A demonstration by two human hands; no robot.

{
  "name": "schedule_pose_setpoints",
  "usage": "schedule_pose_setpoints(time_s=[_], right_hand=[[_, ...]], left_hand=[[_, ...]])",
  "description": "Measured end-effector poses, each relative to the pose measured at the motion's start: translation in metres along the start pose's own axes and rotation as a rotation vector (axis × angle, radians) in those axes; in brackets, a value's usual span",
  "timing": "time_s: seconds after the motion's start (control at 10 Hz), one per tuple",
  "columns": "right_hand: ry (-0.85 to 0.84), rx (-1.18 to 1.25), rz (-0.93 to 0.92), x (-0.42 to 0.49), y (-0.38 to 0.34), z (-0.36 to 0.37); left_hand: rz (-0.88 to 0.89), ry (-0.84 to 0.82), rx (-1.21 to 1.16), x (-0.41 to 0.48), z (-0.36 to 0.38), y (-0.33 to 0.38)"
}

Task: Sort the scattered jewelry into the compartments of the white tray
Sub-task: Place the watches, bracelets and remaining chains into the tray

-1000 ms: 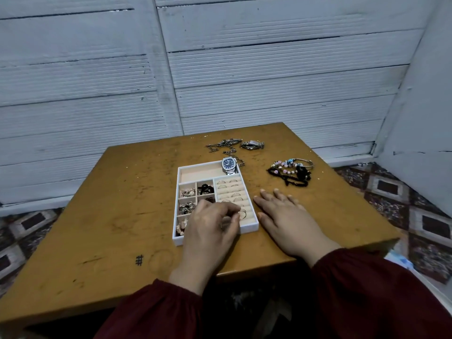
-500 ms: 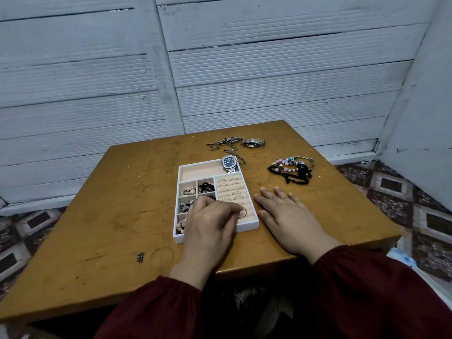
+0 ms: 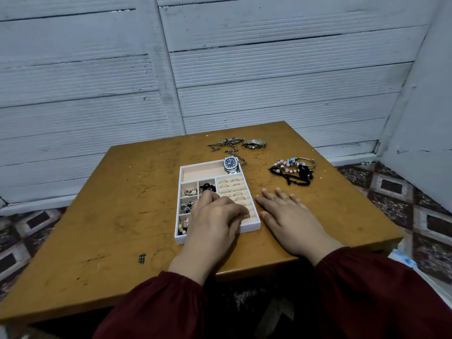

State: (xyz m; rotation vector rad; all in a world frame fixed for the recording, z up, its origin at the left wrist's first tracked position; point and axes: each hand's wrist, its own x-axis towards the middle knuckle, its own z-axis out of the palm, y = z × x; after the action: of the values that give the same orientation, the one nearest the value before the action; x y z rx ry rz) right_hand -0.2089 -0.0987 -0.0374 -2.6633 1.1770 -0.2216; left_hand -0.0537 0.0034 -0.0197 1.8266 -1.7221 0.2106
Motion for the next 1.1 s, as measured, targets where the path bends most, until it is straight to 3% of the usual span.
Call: schedule_pose_setpoints(time_s=[0.8, 0.9, 1.1], right_hand=[[0.007, -0.004, -0.007, -0.0002, 0.0001, 0.0003], [0.010, -0.003, -0.005, -0.0007, -0.0005, -0.0004], [0.024, 0.002, -0.001, -0.0002, -0.0010, 0.0000]], left_hand=[[0.019, -0.055, 0.059, 0.0040, -0.0025, 0.0016], [-0.016, -0.069, 0.012, 0.0041, -0.0033, 0.0018], [-0.289, 0.194, -0.409, 0.0043, 0.0001, -0.0056]])
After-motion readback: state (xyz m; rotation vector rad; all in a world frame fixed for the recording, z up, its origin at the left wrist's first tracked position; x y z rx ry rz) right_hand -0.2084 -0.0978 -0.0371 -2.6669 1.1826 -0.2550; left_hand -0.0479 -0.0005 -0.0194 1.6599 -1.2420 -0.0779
